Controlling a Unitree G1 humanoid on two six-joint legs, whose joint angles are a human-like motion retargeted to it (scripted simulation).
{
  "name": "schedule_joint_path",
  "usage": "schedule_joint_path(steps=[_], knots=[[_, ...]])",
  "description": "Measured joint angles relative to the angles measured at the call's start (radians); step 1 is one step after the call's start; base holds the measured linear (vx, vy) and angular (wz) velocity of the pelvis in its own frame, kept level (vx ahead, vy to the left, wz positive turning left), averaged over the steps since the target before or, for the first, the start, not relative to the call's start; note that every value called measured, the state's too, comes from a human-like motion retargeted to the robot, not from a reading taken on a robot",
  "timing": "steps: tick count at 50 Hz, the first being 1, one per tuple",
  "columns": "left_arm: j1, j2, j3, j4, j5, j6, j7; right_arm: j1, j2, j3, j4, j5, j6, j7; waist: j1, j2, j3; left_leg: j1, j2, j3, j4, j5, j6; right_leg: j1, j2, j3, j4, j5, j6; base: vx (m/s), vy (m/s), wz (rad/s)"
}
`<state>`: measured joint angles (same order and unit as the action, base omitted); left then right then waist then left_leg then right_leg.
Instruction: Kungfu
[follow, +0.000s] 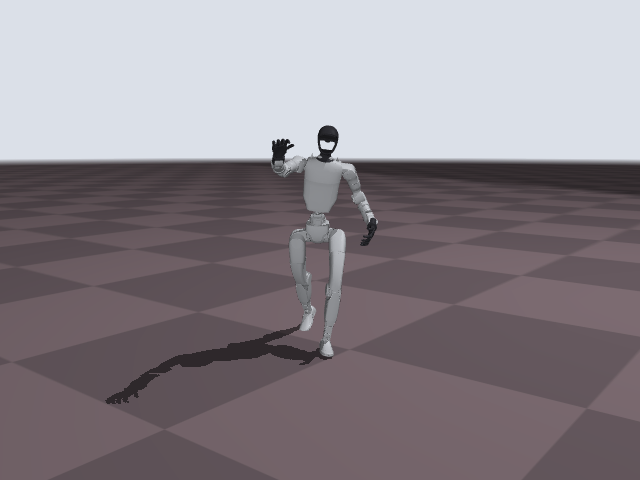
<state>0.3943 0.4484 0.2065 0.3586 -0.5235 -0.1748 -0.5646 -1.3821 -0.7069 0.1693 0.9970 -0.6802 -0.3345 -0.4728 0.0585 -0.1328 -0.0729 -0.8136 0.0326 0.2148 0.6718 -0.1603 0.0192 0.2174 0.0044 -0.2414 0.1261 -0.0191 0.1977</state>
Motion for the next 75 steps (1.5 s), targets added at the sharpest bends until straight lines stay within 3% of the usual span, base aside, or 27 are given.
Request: schedule_joint_path(steps=[3, 7, 10, 13, 17, 22, 27, 32, 35, 38, 40, 42, 43, 45, 47, 48, 50, 53, 57, 60, 62, 63, 65, 67, 71, 73, 75], knots=[[-0.207, 0.026, 0.015, 0.144, 0.147, -0.069, 0.153, 0.077, 0.063, -0.004, -0.127, 0.162, -0.089, 0.051, -0.023, 0.020, -0.010, 0.086, 0.015, -0.017, -0.065, -0.006, -0.038, -0.015, -0.015, -0.011, 0.069, 0.214, 0.060, 0.44, 0.03, -0.36], [-0.532, 0.047, -0.049, 0.375, 0.366, -0.194, 0.344, 0.171, 0.194, 0.065, -0.382, 0.559, -0.194, 0.211, -0.121, 0.105, 0.002, 0.252, 0.029, -0.080, -0.188, -0.002, -0.063, -0.094, 0.030, 0.019, 0.294, 0.383, 0.041, 0.53, 0.06, 0.10], [-0.781, 0.022, -0.123, 0.517, 0.413, -0.234, 0.433, 0.252, 0.309, 0.151, -0.625, 0.882, -0.213, 0.331, -0.214, 0.155, 0.014, 0.364, 0.038, -0.128, -0.267, 0.008, -0.071, -0.197, 0.098, 0.063, 0.419, 0.227, 0.033, 0.49, 0.00, 0.46], [-0.980, -0.088, -0.134, 0.526, 0.344, -0.284, 0.390, 0.322, 0.441, 0.213, -0.834, 1.088, -0.204, 0.432, -0.310, 0.183, 0.032, 0.488, 0.019, -0.180, -0.351, 0.011, -0.071, -0.301, 0.147, 0.091, 0.432, 0.107, 0.001, 0.49, 0.00, 0.84], [-1.207, -0.216, -0.212, 0.397, 0.253, -0.364, 0.402, 0.377, 0.529, 0.291, -1.068, 1.291, -0.162, 0.564, -0.384, 0.199, 0.070, 0.643, -0.028, -0.218, -0.447, 0.008, -0.063, -0.429, 0.102, 0.052, 0.340, 0.031, -0.074, 0.45, 0.01, 0.71], [-1.373, -0.281, -0.293, 0.172, 0.220, -0.439, 0.370, 0.390, 0.537, 0.363, -1.245, 1.371, -0.139, 0.658, -0.455, 0.185, 0.087, 0.814, -0.093, -0.257, -0.528, -0.018, -0.042, -0.560, 0.048, 0.061, 0.147, 0.105, -0.146, 0.56, -0.14, 0.60], [-1.448, -0.284, -0.335, 0.042, 0.282, -0.506, 0.433, 0.361, 0.456, 0.311, -1.312, 1.322, -0.127, 0.700, -0.530, 0.167, 0.107, 0.955, -0.123, -0.289, -0.558, -0.066, -0.024, -0.654, -0.041, 0.008, -0.023, 0.226, -0.080, 0.60, -0.30, 0.85], [-1.457, -0.260, -0.343, 0.029, 0.349, -0.552, 0.560, 0.354, 0.441, 0.275, -1.295, 1.332, -0.125, 0.634, -0.587, 0.183, 0.129, 1.039, -0.097, -0.330, -0.530, -0.118, -0.002, -0.711, -0.072, -0.045, -0.095, 0.222, -0.193, 0.59, -0.41, 0.69], [-1.421, -0.261, -0.331, 0.085, 0.384, -0.533, 0.595, 0.373, 0.427, 0.267, -1.268, 1.321, -0.130, 0.623, -0.627, 0.194, 0.124, 1.084, -0.081, -0.341, -0.500, -0.117, -0.015, -0.700, -0.091, -0.072, -0.089, 0.224, -0.218, 0.75, -0.57, 0.69], [-1.326, -0.222, -0.304, 0.194, 0.461, -0.521, 0.593, 0.448, 0.405, 0.287, -1.223, 1.244, -0.140, 0.619, -0.676, 0.181, 0.083, 1.123, -0.085, -0.342, -0.446, -0.029, -0.051, -0.631, -0.106, -0.103, -0.045, 0.281, -0.201, 0.84, -0.73, 0.63], [-1.228, -0.193, -0.287, 0.299, 0.538, -0.501, 0.571, 0.541, 0.384, 0.281, -1.180, 1.182, -0.144, 0.628, -0.700, 0.194, 0.035, 1.116, -0.049, -0.303, -0.392, 0.138, -0.118, -0.569, -0.098, -0.279, -0.021, 0.320, -0.356, 0.85, -0.76, 0.22], [-1.087, -0.173, -0.248, 0.455, 0.670, -0.463, 0.508, 0.714, 0.406, 0.259, -1.063, 1.072, -0.170, 0.656, -0.638, 0.203, -0.048, 1.064, -0.005, -0.143, -0.259, 0.394, -0.221, -0.597, -0.038, -0.098, 0.017, 0.240, -0.380, 1.01, -0.96, -0.97], [-1.014, -0.179, -0.219, 0.541, 0.763, -0.429, 0.469, 0.812, 0.402, 0.232, -0.983, 1.016, -0.189, 0.674, -0.599, 0.181, -0.054, 1.040, 0.012, -0.086, -0.144, 0.497, -0.266, -0.600, -0.027, -0.008, 0.064, 0.211, -0.368, 0.89, -0.65, -1.29], [-0.888, -0.158, -0.173, 0.728, 0.938, -0.337, 0.413, 0.960, 0.398, 0.181, -0.797, 0.898, -0.170, 0.728, -0.570, 0.157, -0.011, 0.927, 0.045, -0.026, 0.185, 0.684, -0.281, -0.563, 0.007, 0.072, 0.129, 0.143, -0.366, 0.68, -0.36, -1.22], [-0.764, -0.106, -0.144, 0.914, 1.094, -0.221, 0.333, 1.068, 0.405, 0.135, -0.564, 0.690, -0.078, 0.794, -0.589, 0.134, 0.014, 0.748, -0.045, -0.144, 0.423, 0.654, -0.261, -0.443, -0.030, -0.051, 0.101, 0.111, -0.373, 0.44, -0.39, -0.57], [-0.697, -0.066, -0.136, 0.996, 1.158, -0.158, 0.291, 1.114, 0.418, 0.105, -0.440, 0.541, -0.027, 0.838, -0.602, 0.119, 0.013, 0.669, -0.029, -0.116, 0.504, 0.564, -0.201, -0.404, -0.036, -0.072, 0.080, 0.104, -0.375, 0.40, -0.48, -0.86], [-0.573, -0.021, -0.134, 1.154, 1.255, -0.021, 0.254, 1.195, 0.433, 0.024, -0.215, 0.205, 0.104, 0.928, -0.535, 0.100, 0.021, 0.503, 0.081, 0.009, 0.686, 0.396, -0.106, -0.363, -0.003, -0.017, 0.059, 0.105, -0.376, 0.52, -0.48, -1.91], [-0.338, -0.065, -0.128, 1.260, 1.349, 0.105, 0.328, 1.330, 0.373, -0.088, -0.001, -0.125, 0.246, 1.094, -0.431, 0.111, 0.023, 0.247, 0.202, 0.074, 0.802, 0.274, -0.022, -0.322, 0.060, 0.026, 0.030, 0.101, -0.400, 0.67, -0.41, -1.66], [-0.011, -0.162, -0.011, 1.247, 1.423, 0.083, 0.374, 1.525, 0.276, -0.106, 0.089, -0.227, 0.286, 1.204, -0.305, 0.138, 0.069, -0.036, 0.299, 0.134, 0.569, 0.329, 0.008, -0.269, 0.154, 0.131, 0.001, 0.098, -0.425, 0.42, -0.16, -1.67], [0.181, -0.237, -0.021, 1.227, 1.348, 0.044, 0.308, 1.667, 0.247, -0.104, 0.090, -0.139, 0.232, 1.207, -0.211, 0.121, 0.110, -0.095, 0.287, 0.143, 0.059, 0.572, -0.077, -0.213, 0.155, 0.224, -0.003, 0.084, -0.400, 0.25, 0.00, -1.73], [0.260, -0.283, 0.009, 1.227, 1.353, 0.037, 0.291, 1.751, 0.257, -0.107, 0.078, -0.039, 0.199, 1.205, -0.149, 0.104, 0.143, -0.072, 0.254, 0.063, -0.298, 0.647, -0.123, -0.170, 0.138, 0.274, 0.000, 0.069, -0.390, 0.25, -0.04, -1.33], [0.282, -0.299, 0.029, 1.229, 1.364, 0.041, 0.290, 1.786, 0.270, -0.109, 0.066, 0.012, 0.189, 1.206, -0.135, 0.098, 0.157, -0.082, 0.234, 0.007, -0.411, 0.556, -0.094, -0.156, 0.131, 0.282, -0.002, 0.064, -0.391, 0.15, -0.07, -0.57], [0.301, -0.315, 0.041, 1.230, 1.363, 0.047, 0.272, 1.839, 0.298, -0.110, 0.036, 0.109, 0.172, 1.218, -0.135, 0.097, 0.165, -0.166, 0.215, -0.043, -0.479, 0.235, -0.011, -0.153, 0.127, 0.270, -0.014, 0.062, -0.400, 0.15, -0.11, -0.06], [0.315, -0.323, 0.007, 1.196, 1.336, 0.040, 0.221, 1.869, 0.323, -0.102, 0.006, 0.168, 0.150, 1.234, -0.118, 0.093, 0.177, -0.176, 0.250, 0.029, -0.422, 0.197, -0.008, -0.150, 0.124, 0.288, -0.004, 0.056, -0.402, 0.22, -0.08, -0.38], [0.346, -0.300, -0.085, 0.968, 1.339, -0.019, -0.031, 1.885, 0.327, -0.058, -0.092, 0.185, 0.116, 1.321, -0.112, 0.084, 0.170, -0.238, 0.265, 0.025, -0.010, 0.316, -0.005, -0.178, 0.111, 0.321, 0.011, 0.045, -0.379, 0.10, -0.04, -0.34], [0.363, -0.262, -0.118, 0.833, 1.351, -0.077, -0.172, 1.901, 0.324, -0.050, -0.145, 0.148, 0.088, 1.390, -0.117, 0.076, 0.145, -0.238, 0.269, 0.066, 0.229, 0.306, -0.021, -0.193, 0.098, 0.323, 0.013, 0.035, -0.362, 0.24, -0.11, 0.13], [0.367, -0.218, -0.134, 0.742, 1.341, -0.157, -0.275, 1.914, 0.327, -0.044, -0.180, 0.132, 0.061, 1.448, -0.140, 0.086, 0.116, -0.232, 0.336, 0.136, 0.494, 0.266, 0.021, -0.203, 0.109, 0.301, 0.010, 0.022, -0.355, 0.33, -0.19, 0.56]])
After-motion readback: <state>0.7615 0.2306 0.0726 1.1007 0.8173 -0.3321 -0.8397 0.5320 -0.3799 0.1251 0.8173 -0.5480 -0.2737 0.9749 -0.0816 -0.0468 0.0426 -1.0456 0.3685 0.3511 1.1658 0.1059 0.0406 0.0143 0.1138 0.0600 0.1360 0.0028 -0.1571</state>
